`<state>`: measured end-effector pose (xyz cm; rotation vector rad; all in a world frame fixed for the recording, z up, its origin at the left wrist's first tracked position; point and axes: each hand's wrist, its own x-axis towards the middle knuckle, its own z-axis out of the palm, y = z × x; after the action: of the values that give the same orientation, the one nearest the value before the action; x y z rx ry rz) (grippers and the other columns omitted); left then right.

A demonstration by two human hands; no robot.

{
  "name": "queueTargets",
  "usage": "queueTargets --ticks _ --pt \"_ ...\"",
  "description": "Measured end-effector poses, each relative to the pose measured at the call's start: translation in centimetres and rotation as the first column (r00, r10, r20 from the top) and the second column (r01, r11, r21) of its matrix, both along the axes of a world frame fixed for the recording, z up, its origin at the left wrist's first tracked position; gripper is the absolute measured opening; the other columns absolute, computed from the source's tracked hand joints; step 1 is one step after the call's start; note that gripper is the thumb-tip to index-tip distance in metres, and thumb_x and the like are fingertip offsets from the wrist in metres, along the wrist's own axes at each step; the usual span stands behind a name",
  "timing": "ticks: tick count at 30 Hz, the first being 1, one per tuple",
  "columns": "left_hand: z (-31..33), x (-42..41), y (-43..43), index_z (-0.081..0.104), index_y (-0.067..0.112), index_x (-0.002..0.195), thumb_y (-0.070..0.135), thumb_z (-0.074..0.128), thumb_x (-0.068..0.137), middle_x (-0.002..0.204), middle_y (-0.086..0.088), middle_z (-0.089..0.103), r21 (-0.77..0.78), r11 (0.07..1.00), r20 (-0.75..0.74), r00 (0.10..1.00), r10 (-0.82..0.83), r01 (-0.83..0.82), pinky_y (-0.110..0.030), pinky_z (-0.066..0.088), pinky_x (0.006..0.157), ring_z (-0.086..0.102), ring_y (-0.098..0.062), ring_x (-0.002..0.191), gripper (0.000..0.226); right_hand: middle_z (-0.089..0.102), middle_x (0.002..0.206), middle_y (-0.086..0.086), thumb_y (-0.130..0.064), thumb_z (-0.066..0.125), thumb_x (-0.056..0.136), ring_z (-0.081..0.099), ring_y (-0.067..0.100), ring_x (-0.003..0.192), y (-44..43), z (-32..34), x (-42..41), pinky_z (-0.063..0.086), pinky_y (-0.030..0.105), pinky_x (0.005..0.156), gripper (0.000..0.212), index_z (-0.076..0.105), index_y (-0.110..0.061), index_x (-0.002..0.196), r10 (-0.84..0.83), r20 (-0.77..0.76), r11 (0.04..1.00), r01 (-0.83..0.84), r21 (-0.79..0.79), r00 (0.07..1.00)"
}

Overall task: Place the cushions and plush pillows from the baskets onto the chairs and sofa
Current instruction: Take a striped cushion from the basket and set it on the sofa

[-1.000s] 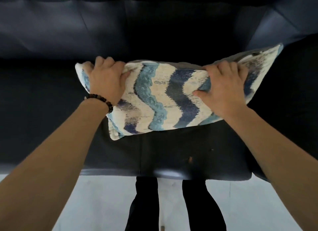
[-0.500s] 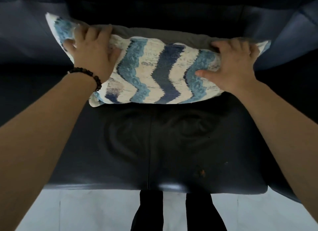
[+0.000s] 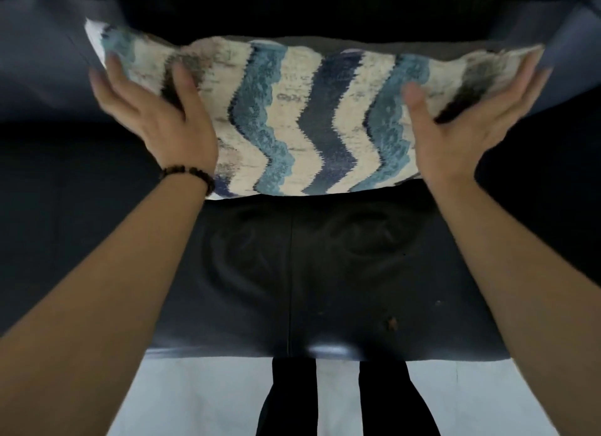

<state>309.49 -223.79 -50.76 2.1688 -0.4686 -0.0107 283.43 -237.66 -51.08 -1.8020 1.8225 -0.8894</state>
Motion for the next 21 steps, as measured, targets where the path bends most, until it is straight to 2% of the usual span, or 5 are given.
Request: queueTargets --ticks 5,10,16,18,21 --pt "-5.9 -0.3 4.7 0.003 0.008 0.162 0.052 0.039 0.106 0.170 -0.011 0.003 0.129 0.990 -0.389 0.916 0.096 -0.048 -0.014 0.013 0.117 0.012 -0.023 0.157 0.080 0.001 0.171 0.012 -0.049 0.034 0.108 0.005 0.025 0.158 1.1 -6.2 -4.5 0.008 0.030 0.123 0.076 -0.001 -0.011 0.163 -0.174 0.140 0.859 0.081 0.505 0.975" --pt "-7.7 1.7 3.3 0.007 0.023 0.164 0.082 0.034 0.089 0.170 0.001 0.019 0.145 0.985 -0.641 0.749 0.168 -0.096 -0.043 0.028 0.124 0.030 -0.022 0.152 0.100 0.038 0.161 0.001 -0.044 0.036 0.105 0.041 0.015 0.143 -1.2 -8.1 -3.0 0.031 0.025 0.114 0.062 0.023 -0.022 0.161 -0.168 0.343 0.856 -0.035 0.515 0.924" --pt "-8.3 1.6 4.1 0.035 0.017 0.155 0.065 0.040 0.100 0.142 0.008 0.050 -0.070 0.986 -0.587 0.805 0.084 -0.153 -0.020 0.042 0.102 0.050 -0.009 0.129 0.073 0.057 0.101 -0.015 -0.048 0.055 0.100 0.058 -0.021 0.083 1.4 -9.2 -4.5 0.045 0.008 0.076 0.038 0.046 -0.013 0.112 -0.248 0.306 0.960 0.189 0.208 0.919" --pt "-9.6 1.2 4.2 0.047 0.015 0.141 0.063 0.049 0.098 0.124 0.006 0.056 0.042 0.996 -0.533 0.842 0.085 -0.074 -0.013 0.046 0.082 0.058 -0.011 0.114 0.064 0.058 0.109 -0.007 -0.058 0.056 0.096 0.062 -0.003 0.099 1.0 -9.8 -4.7 0.047 0.016 0.082 0.052 0.049 -0.012 0.120 -0.292 0.245 0.920 0.202 0.335 0.924" --pt "-8.7 0.8 3.0 0.044 0.007 0.142 0.055 0.050 0.101 0.134 -0.008 0.046 0.164 0.984 -0.407 0.903 0.138 -0.076 -0.027 0.044 0.093 0.053 -0.024 0.119 0.063 0.043 0.143 0.018 -0.041 0.053 0.104 0.049 0.031 0.132 0.5 -8.5 -3.2 0.034 0.009 0.093 0.059 0.041 -0.001 0.146 -0.273 0.119 0.918 0.222 0.327 0.955"
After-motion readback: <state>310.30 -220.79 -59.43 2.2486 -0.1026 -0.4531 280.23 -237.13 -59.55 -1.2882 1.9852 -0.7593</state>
